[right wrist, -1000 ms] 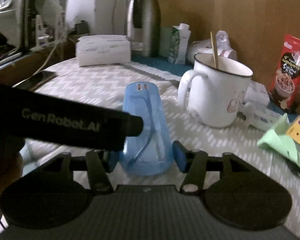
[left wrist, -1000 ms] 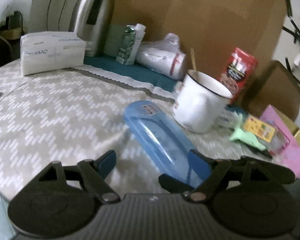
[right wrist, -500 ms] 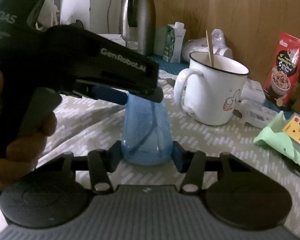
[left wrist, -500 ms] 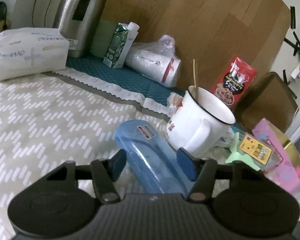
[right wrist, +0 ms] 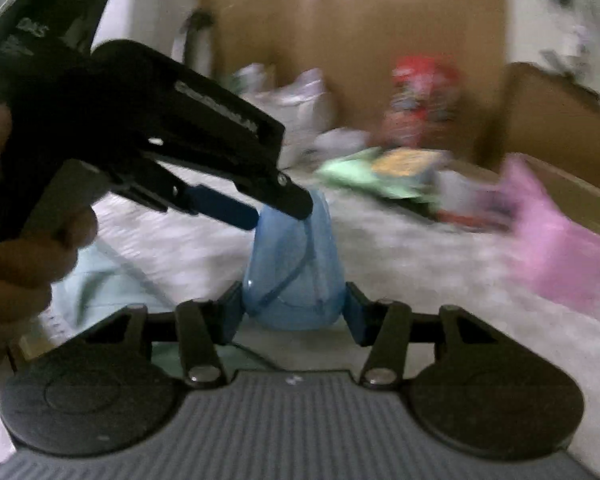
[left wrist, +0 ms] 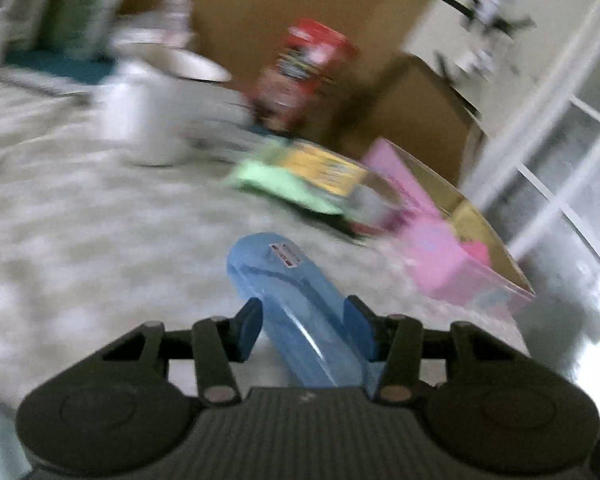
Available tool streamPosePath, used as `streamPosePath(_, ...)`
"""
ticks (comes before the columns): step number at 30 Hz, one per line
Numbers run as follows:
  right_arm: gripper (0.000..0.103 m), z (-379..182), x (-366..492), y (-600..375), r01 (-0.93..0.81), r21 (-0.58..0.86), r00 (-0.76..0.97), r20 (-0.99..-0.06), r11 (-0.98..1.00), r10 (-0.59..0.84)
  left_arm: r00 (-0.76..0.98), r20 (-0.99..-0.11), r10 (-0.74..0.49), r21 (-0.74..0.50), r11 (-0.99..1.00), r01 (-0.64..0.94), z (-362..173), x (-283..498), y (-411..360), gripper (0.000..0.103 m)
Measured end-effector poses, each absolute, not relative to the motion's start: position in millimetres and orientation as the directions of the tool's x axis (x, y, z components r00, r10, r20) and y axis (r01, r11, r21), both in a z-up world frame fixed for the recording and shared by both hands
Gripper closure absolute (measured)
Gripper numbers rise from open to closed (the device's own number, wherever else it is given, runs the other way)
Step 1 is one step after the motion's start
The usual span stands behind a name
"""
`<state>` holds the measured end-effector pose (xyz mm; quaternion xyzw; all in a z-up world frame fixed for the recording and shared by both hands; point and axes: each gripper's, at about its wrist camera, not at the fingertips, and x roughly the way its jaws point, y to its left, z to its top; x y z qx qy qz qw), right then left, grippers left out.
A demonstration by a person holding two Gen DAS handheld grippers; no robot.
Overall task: Organize soft objects
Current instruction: 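Carry the blue case into the pink tin and release it, then move the left tool to the yellow card pack and grasp it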
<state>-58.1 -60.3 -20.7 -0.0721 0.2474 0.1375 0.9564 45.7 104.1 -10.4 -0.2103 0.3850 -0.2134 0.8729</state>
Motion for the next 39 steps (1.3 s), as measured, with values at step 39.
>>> streamPosePath(39,0.059,4,128,-157,-0.079,0.382,0.856,-0.447,0.921,0.259,0.704,-0.565,-0.429,-0.367,0.896,0.252,13,99,70,0.058)
